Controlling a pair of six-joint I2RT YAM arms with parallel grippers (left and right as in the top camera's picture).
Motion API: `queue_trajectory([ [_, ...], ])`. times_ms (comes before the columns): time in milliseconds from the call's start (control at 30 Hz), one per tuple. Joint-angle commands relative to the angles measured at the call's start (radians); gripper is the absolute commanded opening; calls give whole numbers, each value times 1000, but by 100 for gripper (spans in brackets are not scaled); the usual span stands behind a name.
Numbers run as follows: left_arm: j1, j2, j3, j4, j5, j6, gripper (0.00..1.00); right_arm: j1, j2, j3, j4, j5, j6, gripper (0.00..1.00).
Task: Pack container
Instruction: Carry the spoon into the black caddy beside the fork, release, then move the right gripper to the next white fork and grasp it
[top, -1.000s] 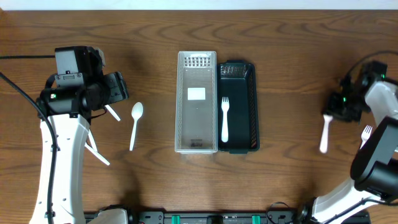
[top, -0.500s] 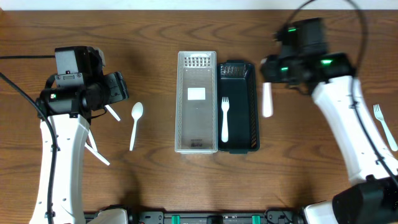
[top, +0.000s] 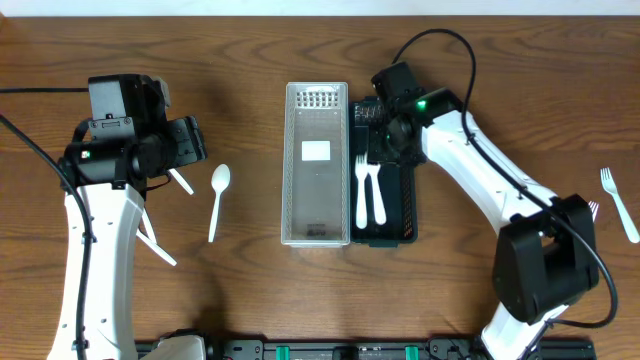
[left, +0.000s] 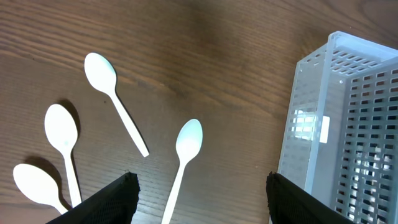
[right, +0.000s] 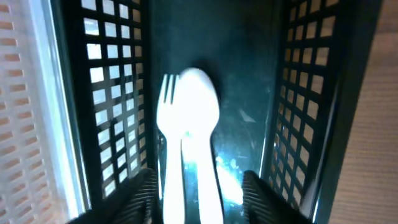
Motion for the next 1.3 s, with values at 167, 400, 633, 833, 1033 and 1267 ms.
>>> queue_trajectory([
  [167, 2, -2, 18, -3, -10, 21, 68, -124, -160, 46, -45, 36, -53, 58],
  [400, 2, -2, 18, -3, -10, 21, 68, -512, -366, 45, -203, 123, -54, 65],
  [633, 2, -2, 18, -2, -10, 21, 68, -927, -357, -10, -283, 131, -141, 83],
  [833, 2, -2, 18, -2, -10, 21, 68, -1092, -264, -177, -160, 131, -266, 86],
  [1033, 2, -2, 18, -3, -10, 21, 68, -1148, -153, -299, -12, 126, -420, 90],
  [1267, 2, -2, 18, -3, -10, 21, 68, -1154, -18, -315, 55, 91, -467, 91],
])
